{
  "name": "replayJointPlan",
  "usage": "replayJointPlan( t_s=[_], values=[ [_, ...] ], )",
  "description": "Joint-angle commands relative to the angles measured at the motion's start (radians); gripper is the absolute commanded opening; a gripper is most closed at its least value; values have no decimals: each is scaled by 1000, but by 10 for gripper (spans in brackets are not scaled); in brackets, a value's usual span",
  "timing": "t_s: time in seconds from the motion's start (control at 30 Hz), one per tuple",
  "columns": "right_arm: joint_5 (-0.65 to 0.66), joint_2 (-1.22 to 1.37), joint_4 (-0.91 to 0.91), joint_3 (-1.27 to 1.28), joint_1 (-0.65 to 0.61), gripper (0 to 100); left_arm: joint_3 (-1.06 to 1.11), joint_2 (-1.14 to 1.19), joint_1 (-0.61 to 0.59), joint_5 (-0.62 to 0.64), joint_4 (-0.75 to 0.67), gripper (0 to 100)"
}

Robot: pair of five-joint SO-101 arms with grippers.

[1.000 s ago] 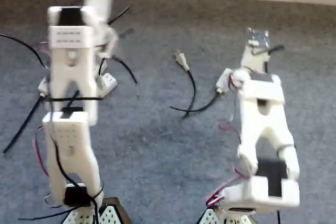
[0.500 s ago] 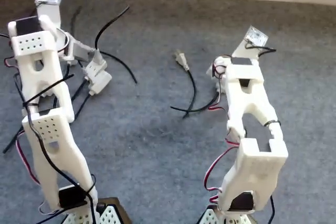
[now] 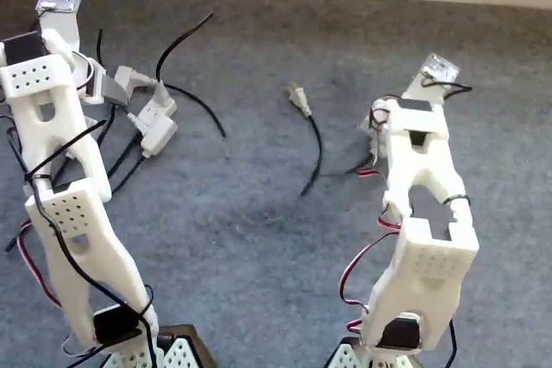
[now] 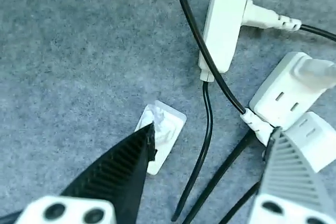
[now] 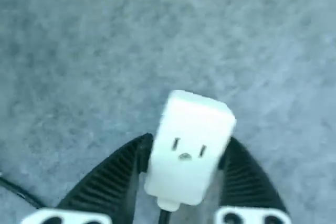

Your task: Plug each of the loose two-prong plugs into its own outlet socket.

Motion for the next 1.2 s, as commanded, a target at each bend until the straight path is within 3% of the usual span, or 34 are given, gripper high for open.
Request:
replayJointPlan(
  t_s=[0.0,0.1,0.27,0.37,0.43,0.5,0.67,0.83,0.97,1.17],
  values=[
    [35,-44,183,-102,-8,10,-4,-10,-4,-6,-20,334],
    [270,-134,414,-189,-39,5,-4,-10,-4,-6,-55,334],
    [709,-340,711,-271,-203,5,-4,-12,8,-11,-60,334],
    [1114,-444,880,-162,-312,5,-4,-12,13,-66,-58,331],
    [1267,-499,878,7,-377,5,-4,-12,10,-74,-37,331],
    [1281,-553,731,222,-443,5,-7,-13,5,-75,-18,331],
    [1177,-737,331,673,-662,5,-7,-13,-28,-91,-11,333],
    [1069,-885,127,917,-834,5,-7,-13,-61,-161,-12,331],
    [1068,-920,197,901,-845,37,-5,-12,-65,-161,-15,331],
    [1069,-921,331,872,-926,360,-4,-10,-59,-161,-15,332]
  ],
)
